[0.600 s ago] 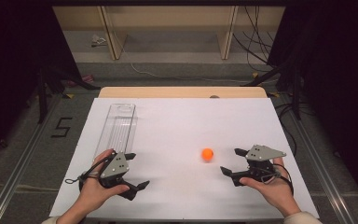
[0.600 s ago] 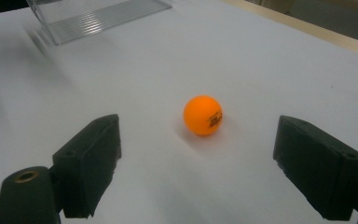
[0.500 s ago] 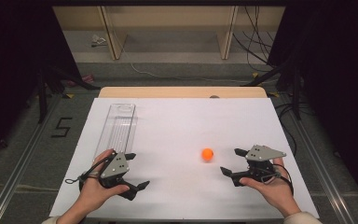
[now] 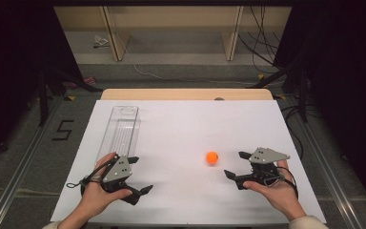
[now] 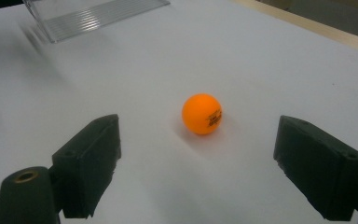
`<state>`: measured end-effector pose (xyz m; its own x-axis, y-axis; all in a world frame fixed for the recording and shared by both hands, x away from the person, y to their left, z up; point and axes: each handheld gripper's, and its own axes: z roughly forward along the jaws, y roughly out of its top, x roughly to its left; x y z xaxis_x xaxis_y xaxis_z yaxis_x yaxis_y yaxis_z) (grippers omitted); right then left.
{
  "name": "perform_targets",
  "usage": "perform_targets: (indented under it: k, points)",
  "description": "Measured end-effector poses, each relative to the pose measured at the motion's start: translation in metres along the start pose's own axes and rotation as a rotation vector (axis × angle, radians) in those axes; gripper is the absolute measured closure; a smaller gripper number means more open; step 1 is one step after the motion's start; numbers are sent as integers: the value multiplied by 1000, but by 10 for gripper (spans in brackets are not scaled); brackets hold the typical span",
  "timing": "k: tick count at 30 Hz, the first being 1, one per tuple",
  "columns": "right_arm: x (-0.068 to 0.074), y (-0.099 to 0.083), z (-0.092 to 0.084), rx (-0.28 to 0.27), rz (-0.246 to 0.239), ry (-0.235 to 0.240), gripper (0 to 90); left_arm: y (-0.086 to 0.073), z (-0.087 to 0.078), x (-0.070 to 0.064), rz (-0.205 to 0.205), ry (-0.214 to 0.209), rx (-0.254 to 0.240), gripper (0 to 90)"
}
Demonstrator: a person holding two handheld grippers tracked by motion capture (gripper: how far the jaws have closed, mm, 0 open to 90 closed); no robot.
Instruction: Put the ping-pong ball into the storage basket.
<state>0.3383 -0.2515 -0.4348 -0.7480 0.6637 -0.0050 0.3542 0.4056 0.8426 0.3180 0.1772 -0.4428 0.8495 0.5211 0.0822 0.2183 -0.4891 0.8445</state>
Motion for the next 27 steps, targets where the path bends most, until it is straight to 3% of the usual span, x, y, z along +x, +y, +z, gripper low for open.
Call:
perform_targets:
  k: [27]
  points:
    - [-6, 11, 27, 20, -6, -1, 158, 0, 1, -1, 2, -1, 4, 0]
